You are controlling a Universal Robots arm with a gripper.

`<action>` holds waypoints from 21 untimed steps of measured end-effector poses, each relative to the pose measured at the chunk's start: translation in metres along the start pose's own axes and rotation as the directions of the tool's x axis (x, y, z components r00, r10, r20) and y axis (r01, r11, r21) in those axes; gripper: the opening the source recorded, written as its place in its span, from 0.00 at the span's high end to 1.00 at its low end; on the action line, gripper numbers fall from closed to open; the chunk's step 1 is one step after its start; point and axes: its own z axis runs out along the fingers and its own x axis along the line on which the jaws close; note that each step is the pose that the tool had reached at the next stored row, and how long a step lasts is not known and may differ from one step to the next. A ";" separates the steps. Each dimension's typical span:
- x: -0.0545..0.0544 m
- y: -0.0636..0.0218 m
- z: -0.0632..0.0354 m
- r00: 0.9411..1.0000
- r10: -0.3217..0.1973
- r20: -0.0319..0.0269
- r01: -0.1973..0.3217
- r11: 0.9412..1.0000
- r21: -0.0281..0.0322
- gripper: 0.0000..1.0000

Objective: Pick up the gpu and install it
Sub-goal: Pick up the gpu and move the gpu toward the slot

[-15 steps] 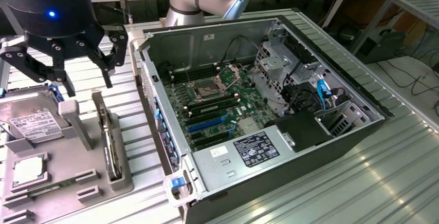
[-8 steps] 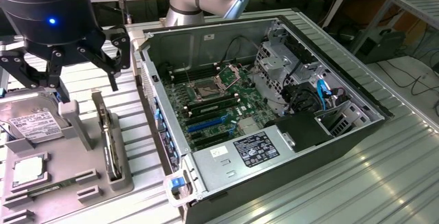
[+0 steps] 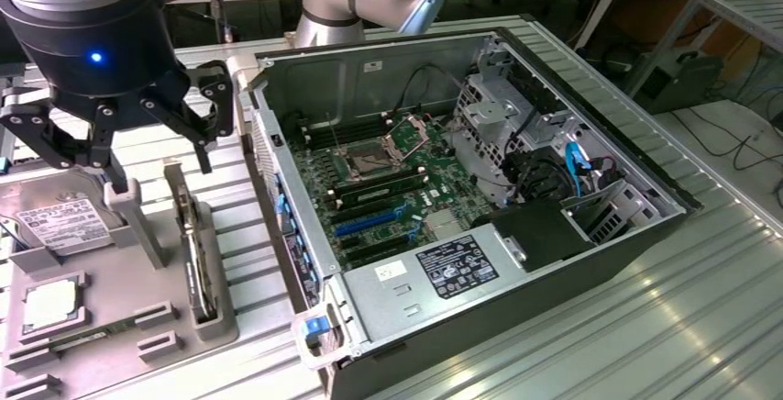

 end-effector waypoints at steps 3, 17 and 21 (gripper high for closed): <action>0.000 -0.0005 0.0031 1.000 0.002 0.000 -0.002 1.000 0.000 0.28; 0.002 -0.0014 0.0226 0.999 -0.044 -0.002 0.044 0.999 -0.001 0.28; 0.002 -0.0015 0.0256 0.999 -0.046 -0.002 0.046 0.999 -0.001 0.28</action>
